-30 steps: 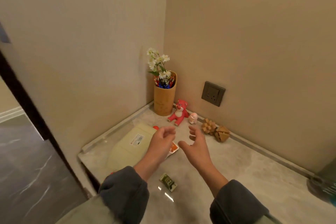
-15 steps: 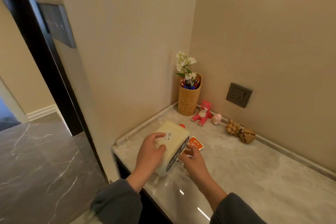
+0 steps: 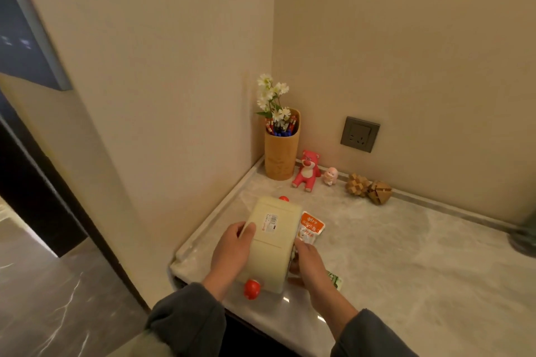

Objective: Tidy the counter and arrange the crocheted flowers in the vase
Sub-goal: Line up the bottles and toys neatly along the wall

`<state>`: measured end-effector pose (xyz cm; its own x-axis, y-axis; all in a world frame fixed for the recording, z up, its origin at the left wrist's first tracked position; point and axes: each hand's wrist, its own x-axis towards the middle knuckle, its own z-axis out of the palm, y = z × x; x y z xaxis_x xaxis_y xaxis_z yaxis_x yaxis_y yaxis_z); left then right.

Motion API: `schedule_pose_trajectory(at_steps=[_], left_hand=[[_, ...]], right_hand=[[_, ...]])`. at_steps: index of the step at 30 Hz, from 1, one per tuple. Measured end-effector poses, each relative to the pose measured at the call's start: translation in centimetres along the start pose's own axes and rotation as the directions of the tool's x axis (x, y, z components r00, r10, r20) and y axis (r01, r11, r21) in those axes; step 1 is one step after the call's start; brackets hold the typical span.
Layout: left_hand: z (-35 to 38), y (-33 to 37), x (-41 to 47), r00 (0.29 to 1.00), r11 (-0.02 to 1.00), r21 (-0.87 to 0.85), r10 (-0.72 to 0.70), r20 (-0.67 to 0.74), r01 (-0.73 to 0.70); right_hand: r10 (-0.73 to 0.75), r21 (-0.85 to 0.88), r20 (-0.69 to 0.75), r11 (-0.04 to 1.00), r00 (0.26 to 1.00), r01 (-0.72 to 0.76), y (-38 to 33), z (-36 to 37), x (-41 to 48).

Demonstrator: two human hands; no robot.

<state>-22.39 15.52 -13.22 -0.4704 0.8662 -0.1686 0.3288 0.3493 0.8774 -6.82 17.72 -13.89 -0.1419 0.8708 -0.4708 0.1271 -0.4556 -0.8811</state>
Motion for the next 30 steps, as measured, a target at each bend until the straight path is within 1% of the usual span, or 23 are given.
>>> schedule_pose_trajectory(at_steps=[2,4,6,9,12,15,18,24,27,30], left_hand=[[-0.4,-0.2,0.5,1.000,1.000,-0.025,0.008,0.005,-0.008],[-1.0,-0.4,0.8,1.000,0.996,-0.093,-0.002,-0.003,0.002],[-1.8,-0.4,1.1,1.000,0.988,-0.150,-0.026,0.000,0.026],[-2.9,-0.9,1.6,0.997,0.982,-0.174,-0.078,0.006,0.078],[-3.5,-1.9,1.6,0.993,0.958,-0.263,-0.121,-0.001,0.117],[-3.6,-2.8,1.1,0.991,0.931,-0.348,-0.128,-0.027,0.111],[-3.3,-2.4,1.1,0.993,0.894,-0.439,-0.112,-0.023,0.090],[-0.4,1.5,0.7,0.996,0.855,-0.517,0.002,0.087,0.043],[2.7,4.0,0.2,0.982,0.853,-0.521,0.063,0.180,0.041],[6.1,6.5,-0.9,0.946,0.850,-0.518,0.085,0.314,0.096]], right_hand=[[0.007,0.031,-0.012,0.999,1.000,-0.007,0.0,0.4,-0.2],[0.017,0.072,-0.014,0.997,1.000,-0.016,-0.1,0.8,-0.6],[0.014,0.095,0.017,0.995,1.000,-0.016,0.0,1.4,-1.0],[0.005,0.149,0.088,0.989,0.996,-0.018,0.2,2.8,-1.6],[-0.028,0.189,0.121,0.982,0.992,0.005,0.2,4.0,-2.2],[-0.040,0.218,0.130,0.976,0.991,0.011,-0.4,4.5,-2.7],[-0.040,0.254,0.129,0.967,0.991,0.006,-1.7,4.2,-3.0],[-0.092,0.314,0.043,0.946,0.995,0.074,-5.3,0.1,-3.6],[-0.140,0.250,-0.015,0.958,0.990,0.140,-6.8,-3.9,-4.1],[-0.188,0.138,-0.060,0.971,0.980,0.194,-7.9,-8.4,-4.6]])
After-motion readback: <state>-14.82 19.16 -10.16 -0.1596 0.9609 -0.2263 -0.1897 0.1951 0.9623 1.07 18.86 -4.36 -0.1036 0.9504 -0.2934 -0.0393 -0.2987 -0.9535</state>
